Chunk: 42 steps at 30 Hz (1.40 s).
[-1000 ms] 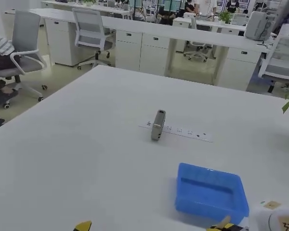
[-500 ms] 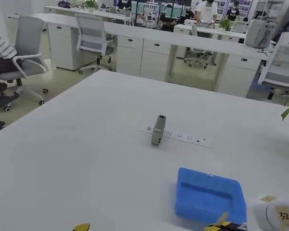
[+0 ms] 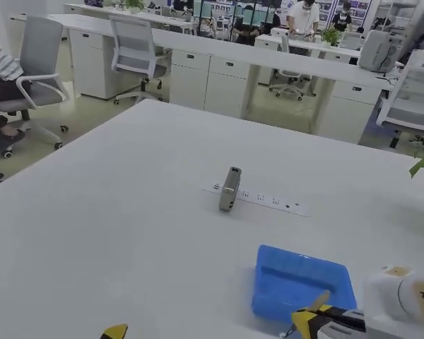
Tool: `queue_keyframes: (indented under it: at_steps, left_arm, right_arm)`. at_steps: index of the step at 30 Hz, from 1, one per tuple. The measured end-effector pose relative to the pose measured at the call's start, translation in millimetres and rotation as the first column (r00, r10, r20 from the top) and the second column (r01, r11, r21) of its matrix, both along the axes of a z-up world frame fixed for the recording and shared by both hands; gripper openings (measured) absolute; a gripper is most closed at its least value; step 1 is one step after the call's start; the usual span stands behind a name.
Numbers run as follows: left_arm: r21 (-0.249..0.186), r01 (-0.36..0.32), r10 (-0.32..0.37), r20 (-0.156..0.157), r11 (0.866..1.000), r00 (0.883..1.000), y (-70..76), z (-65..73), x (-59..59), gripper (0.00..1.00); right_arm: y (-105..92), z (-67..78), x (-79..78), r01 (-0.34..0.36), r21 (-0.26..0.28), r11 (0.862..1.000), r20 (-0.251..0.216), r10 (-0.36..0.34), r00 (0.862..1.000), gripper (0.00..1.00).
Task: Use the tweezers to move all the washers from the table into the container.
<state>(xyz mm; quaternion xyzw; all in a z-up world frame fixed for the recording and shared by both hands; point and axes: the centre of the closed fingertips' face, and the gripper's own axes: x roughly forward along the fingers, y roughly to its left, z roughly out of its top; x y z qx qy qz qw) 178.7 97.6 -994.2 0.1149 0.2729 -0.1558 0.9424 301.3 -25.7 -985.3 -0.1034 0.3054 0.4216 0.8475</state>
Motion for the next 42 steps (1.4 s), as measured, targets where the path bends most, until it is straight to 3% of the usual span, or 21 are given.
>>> queue_keyframes:
  at_steps: [11,16,27,34,42]
  left_arm:
    - [-0.009,-0.001,0.001,0.000,1.000,1.000,0.1,0.5,0.3,0.90]
    - [-0.011,-0.009,0.009,0.001,1.000,1.000,1.3,0.3,0.5,0.90]
    - [-0.002,-0.007,0.007,0.000,1.000,1.000,1.0,-0.2,0.4,0.90]
    - [0.003,-0.005,0.005,-0.010,1.000,1.000,0.8,-2.1,-0.2,0.90]
    - [0.001,-0.008,0.008,-0.014,1.000,1.000,1.6,-2.9,-0.1,0.90]
  right_arm:
    - [-2.2,14.8,10.5,0.009,0.018,1.000,0.033,-0.010,0.999,0.01]
    - [-5.4,17.5,13.9,0.011,0.002,1.000,0.048,-0.011,0.999,0.01]
    - [-10.5,31.7,37.7,0.035,-0.008,0.999,0.093,-0.034,0.995,0.01]
    - [-9.1,28.4,51.3,0.046,-0.014,0.999,0.099,-0.044,0.994,0.01]
    - [-1.9,9.4,63.2,0.050,-0.036,0.998,0.076,-0.047,0.996,0.01]
